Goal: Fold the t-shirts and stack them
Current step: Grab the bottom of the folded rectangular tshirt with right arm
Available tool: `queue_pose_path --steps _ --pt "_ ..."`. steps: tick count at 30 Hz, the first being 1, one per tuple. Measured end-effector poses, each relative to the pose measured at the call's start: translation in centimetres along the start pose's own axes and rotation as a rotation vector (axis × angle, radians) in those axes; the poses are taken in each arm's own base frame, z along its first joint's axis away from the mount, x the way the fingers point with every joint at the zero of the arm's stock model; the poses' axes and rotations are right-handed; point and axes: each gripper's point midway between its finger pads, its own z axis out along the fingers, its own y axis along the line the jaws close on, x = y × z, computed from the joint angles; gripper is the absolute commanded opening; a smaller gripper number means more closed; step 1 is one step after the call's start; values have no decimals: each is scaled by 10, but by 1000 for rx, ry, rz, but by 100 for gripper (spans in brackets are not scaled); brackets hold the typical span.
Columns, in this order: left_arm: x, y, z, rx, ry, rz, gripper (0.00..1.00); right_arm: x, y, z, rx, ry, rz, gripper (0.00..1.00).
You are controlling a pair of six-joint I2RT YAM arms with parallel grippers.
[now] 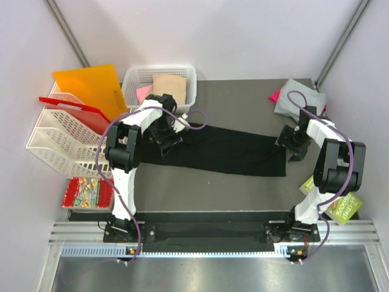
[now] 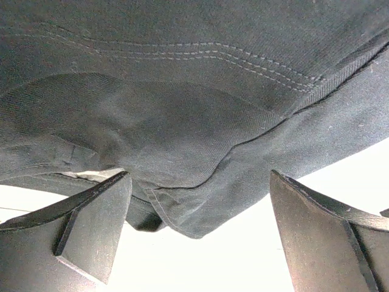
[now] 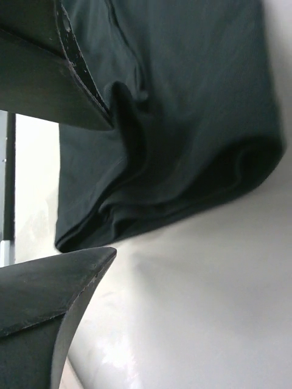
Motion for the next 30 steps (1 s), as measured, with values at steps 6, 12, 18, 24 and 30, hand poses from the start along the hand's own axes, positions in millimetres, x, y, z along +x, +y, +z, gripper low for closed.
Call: queue_pose_path --steps 6,12,18,24,30 --pt "1 -1 0 3 2 -1 99 -13 7 11 -19 11 -3 76" --pt "1 -1 1 3 3 0 99 -20 0 20 8 23 5 75" --pt "5 -3 0 1 13 1 99 -24 -9 20 19 20 32 59" --pt "5 -2 -2 -6 11 3 99 -22 0 24 -55 36 82 41" --pt "6 -1 -2 -11 15 5 99 -16 18 28 -171 60 110 28"
